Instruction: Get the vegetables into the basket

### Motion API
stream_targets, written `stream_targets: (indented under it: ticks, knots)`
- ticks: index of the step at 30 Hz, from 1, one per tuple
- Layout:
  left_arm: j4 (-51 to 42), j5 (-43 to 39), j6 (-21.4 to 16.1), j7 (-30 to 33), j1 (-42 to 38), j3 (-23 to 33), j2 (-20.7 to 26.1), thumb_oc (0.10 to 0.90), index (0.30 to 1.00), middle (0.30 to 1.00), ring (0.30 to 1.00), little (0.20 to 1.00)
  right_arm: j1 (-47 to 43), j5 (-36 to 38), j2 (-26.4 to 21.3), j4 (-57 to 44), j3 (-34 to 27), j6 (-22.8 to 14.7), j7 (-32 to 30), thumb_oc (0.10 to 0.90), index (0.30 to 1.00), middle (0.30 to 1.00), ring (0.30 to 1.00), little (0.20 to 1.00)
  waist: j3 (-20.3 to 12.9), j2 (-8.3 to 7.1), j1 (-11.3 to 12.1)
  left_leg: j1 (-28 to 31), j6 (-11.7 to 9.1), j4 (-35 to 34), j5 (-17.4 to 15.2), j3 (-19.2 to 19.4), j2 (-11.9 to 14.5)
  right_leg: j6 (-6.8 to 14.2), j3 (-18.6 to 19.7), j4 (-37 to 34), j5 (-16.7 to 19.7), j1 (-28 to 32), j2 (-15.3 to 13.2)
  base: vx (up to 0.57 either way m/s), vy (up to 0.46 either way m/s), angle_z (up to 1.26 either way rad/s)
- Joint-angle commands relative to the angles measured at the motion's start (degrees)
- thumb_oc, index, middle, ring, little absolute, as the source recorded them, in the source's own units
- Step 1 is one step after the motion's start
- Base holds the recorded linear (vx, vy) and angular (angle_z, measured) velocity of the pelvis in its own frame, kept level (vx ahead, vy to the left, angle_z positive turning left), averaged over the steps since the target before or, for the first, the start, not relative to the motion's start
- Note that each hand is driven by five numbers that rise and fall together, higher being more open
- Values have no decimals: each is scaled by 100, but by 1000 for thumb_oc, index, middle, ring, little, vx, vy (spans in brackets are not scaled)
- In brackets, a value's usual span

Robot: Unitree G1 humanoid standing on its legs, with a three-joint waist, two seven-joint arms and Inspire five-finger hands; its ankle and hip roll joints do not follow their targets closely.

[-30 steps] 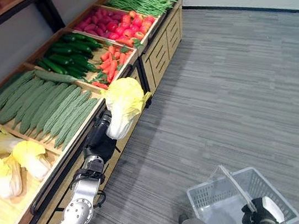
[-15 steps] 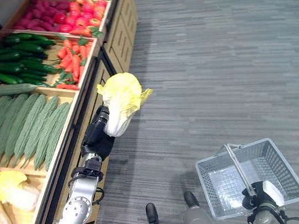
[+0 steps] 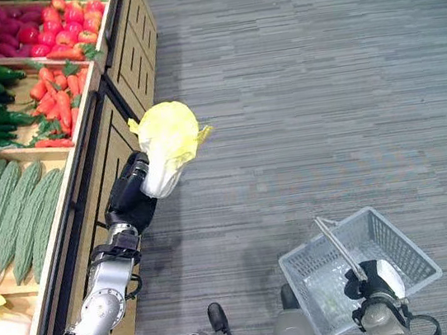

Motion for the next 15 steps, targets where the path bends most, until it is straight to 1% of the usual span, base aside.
stream_targets:
  ticks: [1, 2, 4, 7, 8, 10, 11, 12, 13, 14, 15]
  knots:
    - [-588, 107, -333, -425, -276, 284, -53, 400, 300, 300, 300, 300, -136, -53, -402, -447, 214, -341, -312, 400, 300, 300, 300, 300, -768, -354, 113, -301, -163, 383, -249, -215, 191, 209, -44, 292, 161, -359, -284, 32, -209, -22]
    - [-549, 74, -340, -436, -267, 316, -75, 400, 300, 300, 300, 300, -129, -87, -437, -597, 232, -351, -309, 400, 300, 300, 300, 300, -800, -344, 94, -265, -227, 318, -179, -184, 260, 192, -31, 201, 146, -329, -224, 24, -195, -20]
    - [-564, 16, -332, -452, -253, 339, -115, 400, 300, 300, 300, 300, -110, -147, -488, -778, 253, -349, -306, 400, 300, 300, 300, 300, -829, -315, 73, -203, -292, 236, -97, -174, 340, 158, -52, 96, 114, -267, -154, 29, -208, -23]
    - [-489, -27, -280, -463, -189, 361, -185, 400, 300, 300, 300, 300, -14, -223, -594, -1274, 238, -383, -322, 400, 300, 300, 300, 300, -848, -240, 17, -131, -439, 157, 65, -168, 533, 37, -63, 12, 14, -152, 45, 32, -244, -15]
    - [-447, -28, -262, -471, -181, 350, -242, 400, 300, 300, 300, 300, -5, -250, -631, -1331, 236, -399, -334, 400, 300, 300, 300, 300, -844, -214, -4, -139, -490, 220, 77, -181, 596, -15, -67, -12, -19, -114, 103, 24, -265, -4]
    - [-390, -48, -219, -507, -221, 281, -331, 400, 300, 300, 300, 300, -38, -295, -727, -1517, 219, -412, -374, 400, 300, 300, 300, 300, -752, -172, -38, -263, -597, 619, 115, -248, 705, -114, -107, -35, -63, -29, 192, 0, -221, -3]
    - [-324, -71, -170, -582, -246, 191, -399, 400, 300, 300, 300, 300, -49, -441, -875, -1735, 242, -421, -379, 400, 300, 300, 300, 300, -664, -170, -49, -337, -659, 910, 173, -507, 695, -160, -72, -96, -67, 73, 231, 0, -131, -7]
    - [-317, -140, -171, -601, -266, 85, -454, 400, 300, 300, 300, 300, -167, -502, -1045, -1812, 201, -398, -423, 400, 300, 300, 300, 300, -681, -145, 16, -487, -635, 799, 191, -1049, 520, -141, -7, -143, -34, 33, 196, 21, -67, -13]
    - [-310, -191, -168, -606, -260, 12, -474, 400, 300, 300, 300, 300, -205, -545, -1134, -1857, 172, -386, -466, 400, 300, 300, 300, 300, -710, -133, 44, -579, -610, 602, 170, -1282, 446, -121, 15, -156, -14, 16, 167, 28, 27, -21]
    - [-325, -221, -155, -622, -240, -27, -449, 400, 300, 300, 300, 300, -237, -590, -1235, -1917, 139, -385, -481, 400, 300, 300, 300, 300, -752, -100, 20, -581, -565, 442, 149, -1322, 438, -96, 11, -156, -9, 11, 146, 26, 26, -22]
    - [-325, -221, -155, -623, -240, -28, -450, 400, 300, 300, 300, 300, -234, -591, -1237, -1920, 137, -383, -480, 400, 300, 300, 300, 300, -755, -100, 19, -578, -564, 434, 153, -1322, 435, -95, 10, -156, -10, 11, 144, 35, 26, -13]
